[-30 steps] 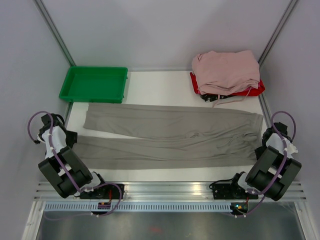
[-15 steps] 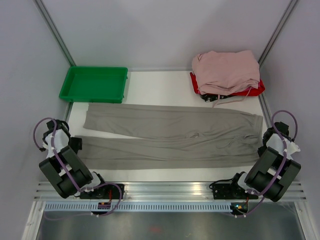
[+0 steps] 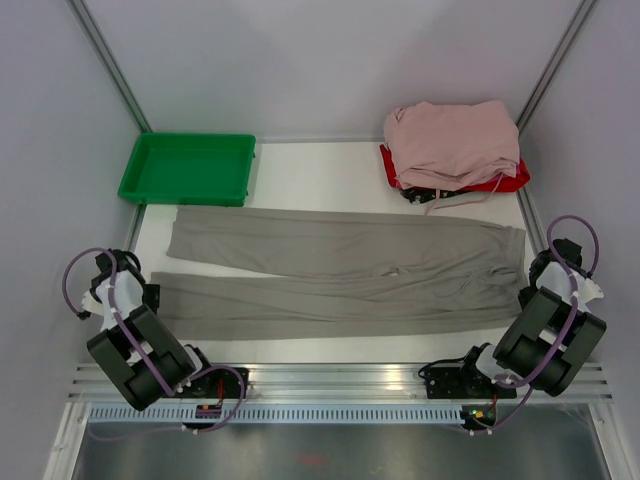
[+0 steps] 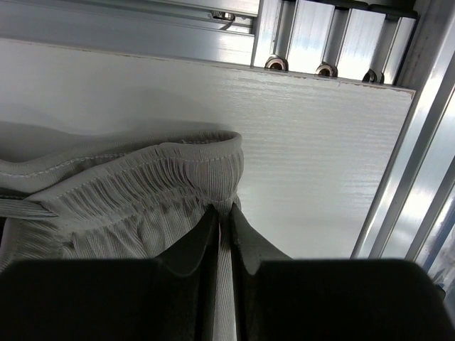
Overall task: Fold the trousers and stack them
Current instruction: Fold the trousers
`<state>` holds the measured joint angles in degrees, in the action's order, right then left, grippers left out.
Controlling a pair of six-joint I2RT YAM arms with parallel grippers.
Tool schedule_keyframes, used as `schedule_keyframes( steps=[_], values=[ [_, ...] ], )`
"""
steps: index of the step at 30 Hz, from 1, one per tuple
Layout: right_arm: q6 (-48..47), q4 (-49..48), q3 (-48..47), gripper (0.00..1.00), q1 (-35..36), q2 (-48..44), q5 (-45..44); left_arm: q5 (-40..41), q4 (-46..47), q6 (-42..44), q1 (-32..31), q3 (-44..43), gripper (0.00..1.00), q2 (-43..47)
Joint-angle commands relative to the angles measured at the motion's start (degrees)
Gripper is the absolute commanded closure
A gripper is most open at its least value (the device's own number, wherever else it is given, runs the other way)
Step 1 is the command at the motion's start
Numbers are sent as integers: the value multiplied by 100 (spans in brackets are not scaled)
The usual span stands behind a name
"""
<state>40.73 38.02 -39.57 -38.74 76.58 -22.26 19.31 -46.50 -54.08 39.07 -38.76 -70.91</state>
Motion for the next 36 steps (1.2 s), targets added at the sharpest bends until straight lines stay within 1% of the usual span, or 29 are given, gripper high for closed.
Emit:
schedule_keyframes(
  steps=[1, 3, 6, 10, 15, 19, 21, 23, 25, 29, 31, 32, 34, 35, 36],
  values=[
    [137, -146, -156, 84, -37, 24, 20, 266, -192, -497, 109, 9, 1, 34],
    [128, -154, -156, 85, -37, 42, 20, 205, -167, -541, 136, 114, 2, 261],
    [128, -146, -165, 85, -37, 59, 20, 108, 61, -629, 215, 360, 7, 621],
    [137, -146, -200, 85, -28, 112, 29, -50, 246, -761, 294, 642, 19, 807],
    [102, -163, -235, 85, -37, 182, 3, -138, 501, -911, 329, 905, 25, 781],
    [102, -181, -226, 85, -28, 217, 2, -156, 765, -867, 347, 1020, 33, 781],
    [93, -190, -192, 85, -37, 209, -15, -147, 932, -779, 364, 1064, 37, 746],
    [84, -242, -148, 85, -28, 209, -41, -94, 1124, -613, 373, 1073, 40, 693],
    [75, -269, -77, 83, -28, 200, -68, -146, 1239, -464, 417, 1073, 44, 649],
    [84, -286, -42, 82, -37, 174, -94, -147, 1258, -313, 444, 959, 47, 404],
    [75, -295, -59, 81, -37, 165, -120, -103, 1240, -243, 452, 932, 52, 271],
    [67, -295, -59, 81, -37, 165, -129, -77, 1249, -199, 461, 949, 55, 262],
    [67, -286, -77, 81, -28, 173, -138, -103, 1327, -85, 514, 1002, 67, 280],
    [67, -269, -77, 81, -28, 173, -138, -155, 1363, -32, 523, 1020, 76, 315],
    [67, -269, -77, 82, -37, 165, -164, -156, 1363, -15, 558, 1029, 97, 341]
  ],
)
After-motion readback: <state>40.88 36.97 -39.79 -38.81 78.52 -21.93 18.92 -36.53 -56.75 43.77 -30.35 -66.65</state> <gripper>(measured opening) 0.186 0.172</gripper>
